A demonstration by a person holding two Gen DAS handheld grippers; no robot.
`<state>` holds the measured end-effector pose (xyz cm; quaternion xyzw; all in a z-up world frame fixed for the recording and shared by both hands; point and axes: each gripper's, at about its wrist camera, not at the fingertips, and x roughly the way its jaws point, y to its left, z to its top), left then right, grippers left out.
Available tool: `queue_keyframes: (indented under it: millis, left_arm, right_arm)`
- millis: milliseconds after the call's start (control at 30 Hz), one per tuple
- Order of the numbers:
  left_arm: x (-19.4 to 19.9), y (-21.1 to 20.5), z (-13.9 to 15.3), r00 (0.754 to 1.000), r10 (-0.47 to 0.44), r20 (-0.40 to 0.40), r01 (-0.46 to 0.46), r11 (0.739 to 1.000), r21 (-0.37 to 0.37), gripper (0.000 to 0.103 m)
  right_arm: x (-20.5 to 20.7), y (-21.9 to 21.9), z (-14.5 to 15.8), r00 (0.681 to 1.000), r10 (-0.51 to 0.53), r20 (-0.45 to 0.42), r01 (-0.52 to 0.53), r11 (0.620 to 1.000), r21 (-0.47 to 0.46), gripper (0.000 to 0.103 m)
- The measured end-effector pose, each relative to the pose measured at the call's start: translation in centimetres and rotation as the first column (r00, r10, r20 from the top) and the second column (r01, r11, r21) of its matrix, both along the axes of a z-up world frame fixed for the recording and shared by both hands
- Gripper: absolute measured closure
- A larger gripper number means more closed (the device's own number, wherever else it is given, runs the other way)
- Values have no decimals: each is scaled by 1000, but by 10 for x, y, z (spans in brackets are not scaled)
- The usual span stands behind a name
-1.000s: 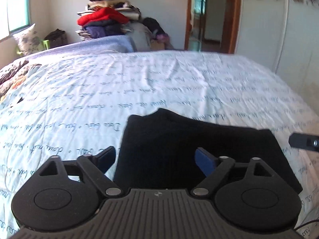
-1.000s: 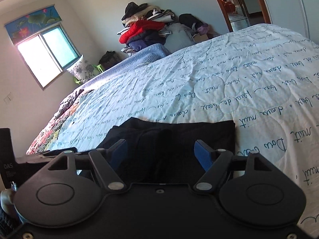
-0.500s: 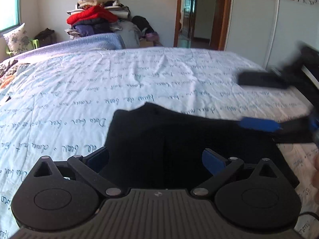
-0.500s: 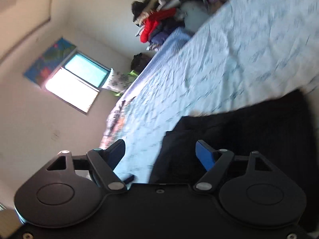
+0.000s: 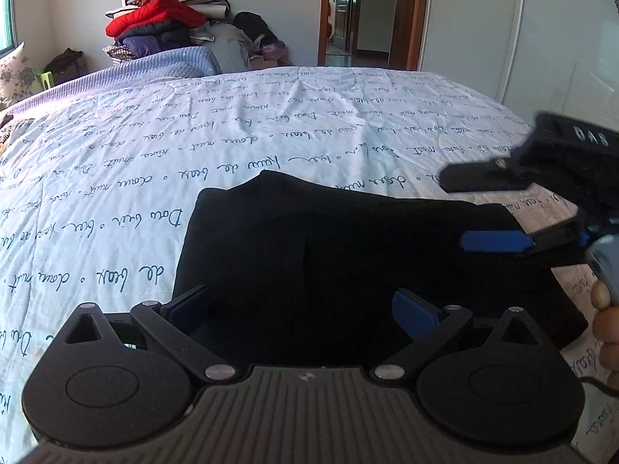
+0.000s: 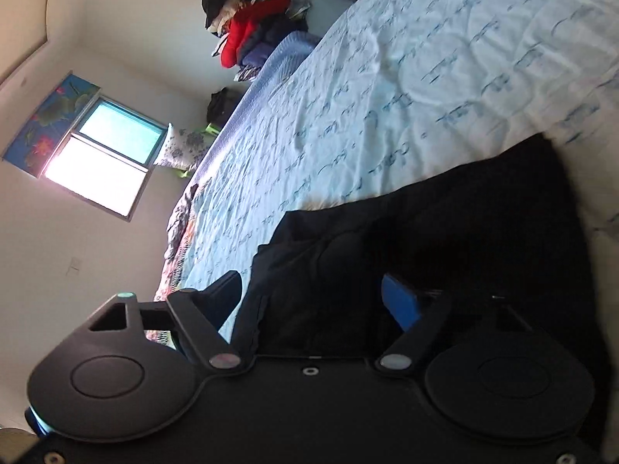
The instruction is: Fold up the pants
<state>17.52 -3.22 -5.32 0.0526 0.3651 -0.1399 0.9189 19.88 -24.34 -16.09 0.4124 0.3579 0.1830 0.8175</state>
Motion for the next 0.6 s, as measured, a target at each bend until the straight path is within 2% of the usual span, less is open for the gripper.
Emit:
queue_keyframes:
  millis: [100, 200, 300, 367, 467, 533, 567, 600]
  left_arm:
    - [5, -9, 6, 1000, -9, 1, 9, 1000, -19, 2]
    - [3, -18, 15, 999, -41, 27, 42, 999, -14, 1]
    - [-2, -15, 19, 998, -42, 43, 43, 999, -22, 1]
    - [-2, -10, 17, 999, -32, 30, 33, 999, -26, 1]
    - [0, -7, 10, 1000, -18, 13, 18, 1000, -7, 1]
    - [-1, -6, 8, 1000, -26, 0, 26, 1000, -6, 1]
    - [-1, -7, 7, 1000, -31, -1, 31, 1000, -4, 1]
    - [-3, -7, 8, 999, -36, 1, 36, 999, -3, 1]
  right_arm:
    - [0, -4, -3, 1000, 2, -23, -3, 999, -40, 22]
    - [-6, -3, 3, 1000, 8, 12, -7, 998, -67, 22]
    - [1, -1, -4, 999, 31, -44, -34, 997, -76, 22]
    - [9, -3, -22, 994, 44, -96, -44, 999, -3, 22]
    - [16, 0, -30, 994, 71, -81, -63, 994, 93, 23]
    - [20, 4, -33, 993, 80, -82, -68, 988, 140, 45]
    - [22, 7, -34, 991, 101, -83, -86, 983, 161, 64]
    - [24, 11, -36, 989, 114, -91, -98, 983, 158, 78]
